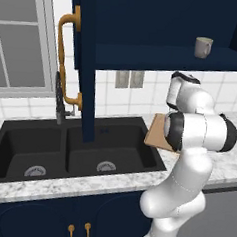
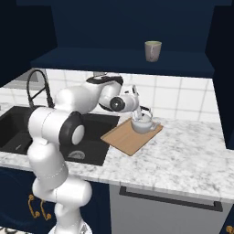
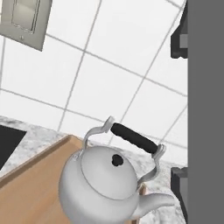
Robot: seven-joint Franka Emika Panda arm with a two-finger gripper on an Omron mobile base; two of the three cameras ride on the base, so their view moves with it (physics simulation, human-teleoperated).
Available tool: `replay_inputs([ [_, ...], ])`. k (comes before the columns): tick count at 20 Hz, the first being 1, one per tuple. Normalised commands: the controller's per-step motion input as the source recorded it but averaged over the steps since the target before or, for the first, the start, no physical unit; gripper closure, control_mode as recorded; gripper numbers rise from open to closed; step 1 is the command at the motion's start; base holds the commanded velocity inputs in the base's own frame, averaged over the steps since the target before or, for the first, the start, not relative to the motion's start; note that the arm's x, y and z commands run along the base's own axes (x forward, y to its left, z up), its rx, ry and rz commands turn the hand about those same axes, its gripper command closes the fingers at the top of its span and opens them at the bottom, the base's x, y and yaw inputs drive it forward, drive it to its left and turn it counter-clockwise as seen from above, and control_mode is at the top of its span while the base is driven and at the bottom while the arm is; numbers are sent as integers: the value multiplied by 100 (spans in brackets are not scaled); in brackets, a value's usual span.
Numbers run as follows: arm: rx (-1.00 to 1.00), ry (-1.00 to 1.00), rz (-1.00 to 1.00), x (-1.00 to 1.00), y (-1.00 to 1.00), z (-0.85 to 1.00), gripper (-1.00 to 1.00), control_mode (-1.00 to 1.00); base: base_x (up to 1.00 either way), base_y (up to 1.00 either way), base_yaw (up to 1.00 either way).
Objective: Pick the kettle from the counter and place it on the tray. Then pick the mug from the cabinet and place it on the tray. Then close the cabinet doors.
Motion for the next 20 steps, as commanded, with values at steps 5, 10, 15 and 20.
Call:
replay_inputs([
  [5,-35,-1,7,-66,28,0,-100,-100,0,0,0],
  [10,-28,0,4,-75,14,1,-100,-100,0,0,0],
  [15,-12,3,0,-73,2,29,-100,-100,0,0,0],
  [20,0,24,0,-38,3,84,-100,-100,0,0,0],
])
